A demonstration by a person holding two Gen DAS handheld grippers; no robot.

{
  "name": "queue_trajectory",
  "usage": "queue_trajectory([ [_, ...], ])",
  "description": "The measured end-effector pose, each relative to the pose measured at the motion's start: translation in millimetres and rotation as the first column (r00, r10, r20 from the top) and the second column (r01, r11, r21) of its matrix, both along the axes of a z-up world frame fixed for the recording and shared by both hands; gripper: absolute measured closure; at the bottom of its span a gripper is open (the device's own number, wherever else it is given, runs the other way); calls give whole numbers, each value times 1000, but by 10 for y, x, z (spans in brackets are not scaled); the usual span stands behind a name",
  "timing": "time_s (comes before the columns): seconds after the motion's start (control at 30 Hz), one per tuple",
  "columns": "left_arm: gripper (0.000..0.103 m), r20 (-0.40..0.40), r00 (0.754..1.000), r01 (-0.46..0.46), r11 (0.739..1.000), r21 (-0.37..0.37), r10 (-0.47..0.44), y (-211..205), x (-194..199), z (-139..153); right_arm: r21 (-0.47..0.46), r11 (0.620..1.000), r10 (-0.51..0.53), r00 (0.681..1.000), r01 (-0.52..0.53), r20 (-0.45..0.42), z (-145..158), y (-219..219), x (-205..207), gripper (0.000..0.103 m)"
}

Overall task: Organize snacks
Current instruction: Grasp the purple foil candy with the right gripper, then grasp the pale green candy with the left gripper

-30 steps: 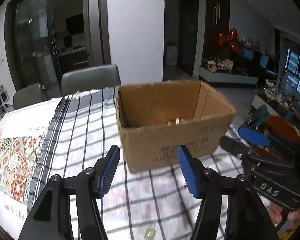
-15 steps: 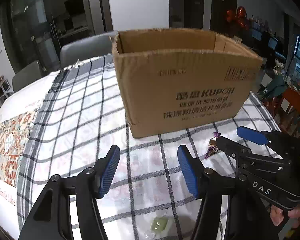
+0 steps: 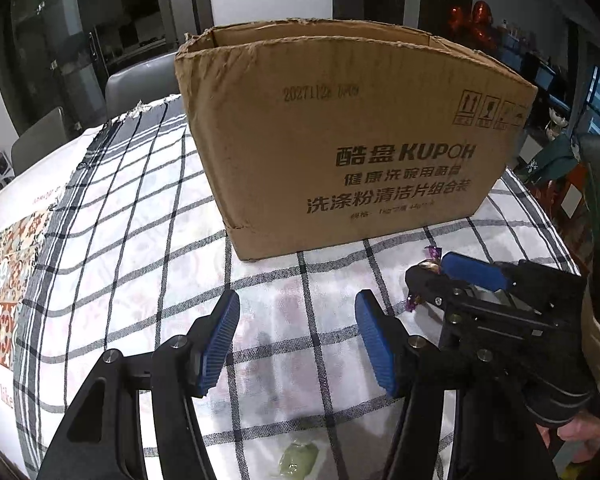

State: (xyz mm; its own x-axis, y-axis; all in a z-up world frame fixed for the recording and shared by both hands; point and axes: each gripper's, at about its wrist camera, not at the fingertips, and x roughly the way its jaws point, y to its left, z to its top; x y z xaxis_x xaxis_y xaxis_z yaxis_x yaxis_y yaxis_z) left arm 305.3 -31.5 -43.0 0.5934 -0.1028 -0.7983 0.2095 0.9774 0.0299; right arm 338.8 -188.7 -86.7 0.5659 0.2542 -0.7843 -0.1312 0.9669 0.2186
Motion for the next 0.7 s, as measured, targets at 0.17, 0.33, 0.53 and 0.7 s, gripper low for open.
queue_trajectory([
  [0.17,44,-1,1000,-7,1000,3,7,20,-2,-8,-14,1000,11,1000,-11,-5,-46,41,-25,73],
  [0.33,44,-2,1000,-13,1000,3,13,49,-44,9,-31,999,20,1000,-19,19,-6,103,-86,78],
  [0.53,44,-8,1000,-7,1000,-24,7,112,-159,71,-21,999,39,997,-38,73,238,163,-287,85],
  [0.7,44,-5,1000,16,1000,-24,-16,159,-356,127,-15,997,72,991,-71,110,418,254,-480,85],
])
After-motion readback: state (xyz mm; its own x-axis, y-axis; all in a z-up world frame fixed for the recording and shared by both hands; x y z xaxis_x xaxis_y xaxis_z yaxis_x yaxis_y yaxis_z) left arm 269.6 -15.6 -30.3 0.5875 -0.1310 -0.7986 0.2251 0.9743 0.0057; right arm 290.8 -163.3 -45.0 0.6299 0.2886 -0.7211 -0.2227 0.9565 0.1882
